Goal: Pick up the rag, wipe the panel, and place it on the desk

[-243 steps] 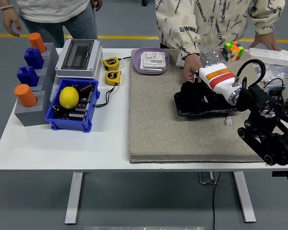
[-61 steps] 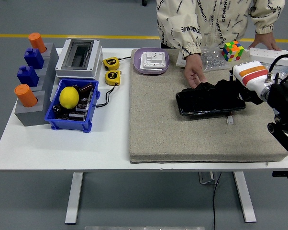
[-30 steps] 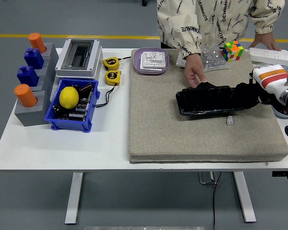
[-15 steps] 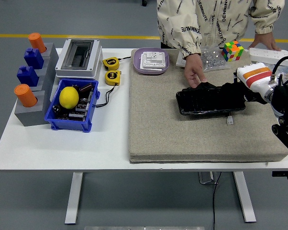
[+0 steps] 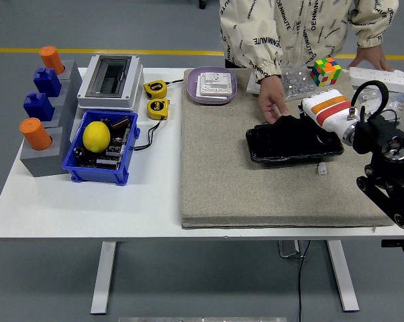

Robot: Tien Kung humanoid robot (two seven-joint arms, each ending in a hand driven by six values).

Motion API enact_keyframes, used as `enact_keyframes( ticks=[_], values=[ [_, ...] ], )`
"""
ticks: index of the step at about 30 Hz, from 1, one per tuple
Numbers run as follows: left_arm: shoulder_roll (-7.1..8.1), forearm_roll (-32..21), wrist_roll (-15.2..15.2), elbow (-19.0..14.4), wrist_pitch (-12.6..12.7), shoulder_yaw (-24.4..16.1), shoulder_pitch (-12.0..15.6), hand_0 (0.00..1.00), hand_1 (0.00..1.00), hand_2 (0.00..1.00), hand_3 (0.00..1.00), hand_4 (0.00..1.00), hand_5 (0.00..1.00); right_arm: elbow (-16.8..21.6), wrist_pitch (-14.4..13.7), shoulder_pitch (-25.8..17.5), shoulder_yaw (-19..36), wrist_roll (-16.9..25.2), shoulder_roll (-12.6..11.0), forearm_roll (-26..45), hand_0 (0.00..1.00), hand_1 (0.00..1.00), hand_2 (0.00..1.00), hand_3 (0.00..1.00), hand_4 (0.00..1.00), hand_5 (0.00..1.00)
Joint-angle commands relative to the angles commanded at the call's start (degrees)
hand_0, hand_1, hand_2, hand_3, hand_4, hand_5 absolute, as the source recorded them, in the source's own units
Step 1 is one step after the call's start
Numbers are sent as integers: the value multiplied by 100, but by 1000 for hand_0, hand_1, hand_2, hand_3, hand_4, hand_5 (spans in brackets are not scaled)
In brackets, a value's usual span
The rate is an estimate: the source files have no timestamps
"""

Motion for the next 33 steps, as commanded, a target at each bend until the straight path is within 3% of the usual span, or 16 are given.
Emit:
enact_keyframes(
  ticks=[23, 33],
  values=[
    [32, -32, 1, 8, -1, 82, -2, 635, 658, 682, 572, 614, 508, 144, -12, 281, -458, -36, 875, 103, 279, 314, 375, 380, 957, 28],
    [43, -46, 1, 6, -1, 124, 30, 634, 658, 683, 572, 613, 507, 179, -13, 268, -538, -44, 934, 125, 280, 313, 375, 380, 958, 29]
  ],
)
